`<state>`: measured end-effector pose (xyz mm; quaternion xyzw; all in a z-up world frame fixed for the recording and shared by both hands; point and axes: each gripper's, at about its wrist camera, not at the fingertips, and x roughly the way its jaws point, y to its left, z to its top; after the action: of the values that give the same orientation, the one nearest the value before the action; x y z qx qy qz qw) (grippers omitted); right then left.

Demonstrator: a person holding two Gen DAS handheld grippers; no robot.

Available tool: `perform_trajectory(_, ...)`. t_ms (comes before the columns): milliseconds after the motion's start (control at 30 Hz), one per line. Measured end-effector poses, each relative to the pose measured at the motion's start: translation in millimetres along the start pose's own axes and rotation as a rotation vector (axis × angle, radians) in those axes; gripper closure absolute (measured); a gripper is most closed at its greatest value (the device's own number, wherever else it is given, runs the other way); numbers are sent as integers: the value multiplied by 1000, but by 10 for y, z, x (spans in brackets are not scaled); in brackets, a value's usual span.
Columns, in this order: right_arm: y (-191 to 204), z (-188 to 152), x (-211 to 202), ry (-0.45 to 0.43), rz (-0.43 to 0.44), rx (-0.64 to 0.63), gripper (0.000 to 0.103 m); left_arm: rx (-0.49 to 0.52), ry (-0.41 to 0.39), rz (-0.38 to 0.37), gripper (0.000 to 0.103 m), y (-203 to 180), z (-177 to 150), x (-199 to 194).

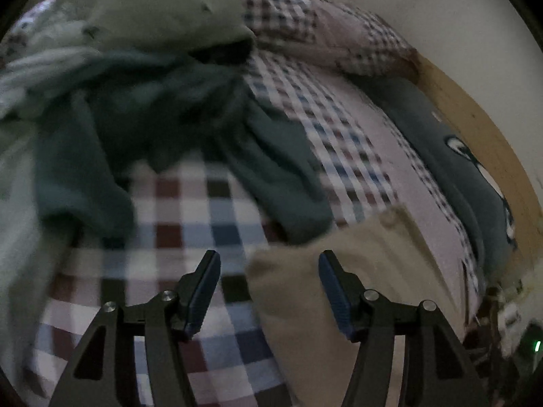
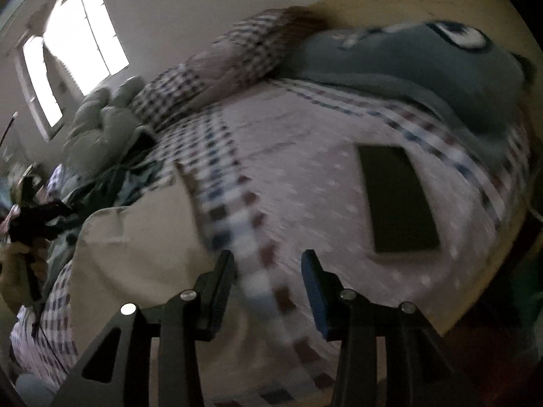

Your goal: Fold clothes

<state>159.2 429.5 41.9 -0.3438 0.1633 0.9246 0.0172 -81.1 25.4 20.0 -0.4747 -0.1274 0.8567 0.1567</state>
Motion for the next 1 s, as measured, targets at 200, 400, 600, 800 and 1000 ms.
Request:
perform_trajectory(200,473,537,340,26,129,-137,55,-33,-23,-39,40,-45,-18,118)
perform_trajectory(400,946,1154,1146,146,249,-244,55,-17,-33,-55,77,-52,-18,184)
perform_trajectory(600,1229,1304,2117,312,176,-335,55,-37,-24,-96,89,28,25,259)
perform_trajectory(800,1214,1271,2587,397,141,-366,99,-41,-49,-104,96,55,106,266)
perform_trajectory(1000,1170,1367,2636,339,86,-391,101,-63,-61,-95,97,105,126,314)
